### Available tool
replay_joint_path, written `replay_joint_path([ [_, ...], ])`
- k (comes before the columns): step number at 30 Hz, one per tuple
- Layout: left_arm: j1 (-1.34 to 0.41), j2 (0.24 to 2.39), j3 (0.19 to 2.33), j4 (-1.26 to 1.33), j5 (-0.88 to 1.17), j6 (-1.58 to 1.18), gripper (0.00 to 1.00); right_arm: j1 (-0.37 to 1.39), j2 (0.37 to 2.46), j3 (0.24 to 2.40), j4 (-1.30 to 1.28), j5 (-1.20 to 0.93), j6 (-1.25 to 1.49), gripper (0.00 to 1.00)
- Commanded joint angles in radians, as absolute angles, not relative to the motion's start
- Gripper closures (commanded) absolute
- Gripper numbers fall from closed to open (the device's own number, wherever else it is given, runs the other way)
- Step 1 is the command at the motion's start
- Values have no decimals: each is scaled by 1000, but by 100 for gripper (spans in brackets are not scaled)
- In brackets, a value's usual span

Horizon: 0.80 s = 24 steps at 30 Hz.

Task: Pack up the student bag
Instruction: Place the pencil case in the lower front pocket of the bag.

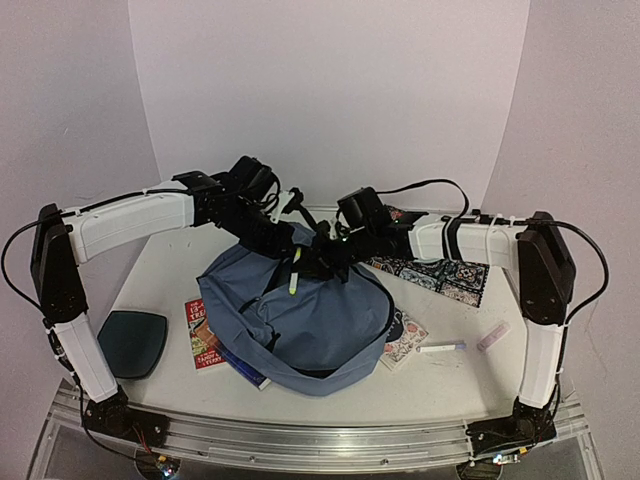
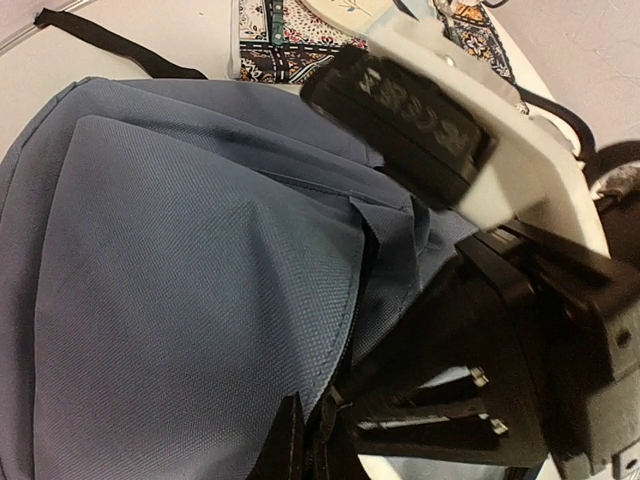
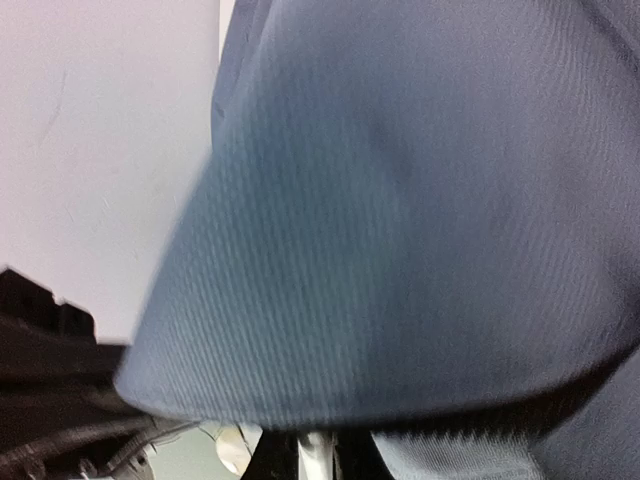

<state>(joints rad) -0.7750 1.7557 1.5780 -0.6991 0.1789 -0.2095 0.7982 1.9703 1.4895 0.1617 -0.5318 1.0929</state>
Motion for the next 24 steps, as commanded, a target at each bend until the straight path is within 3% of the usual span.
replay_joint_path([
  [1, -776, 1719, 1628, -668, 208, -218, 100, 801, 1973, 1502, 279, -388, 1209, 100],
  [8, -776, 1718, 1631, -667, 173, -216, 100, 803, 2007, 1537, 299, -357, 1234, 75],
  [24, -760, 1728, 1624, -669, 84, -200, 100, 804, 1907, 1524, 164, -400, 1042, 55],
])
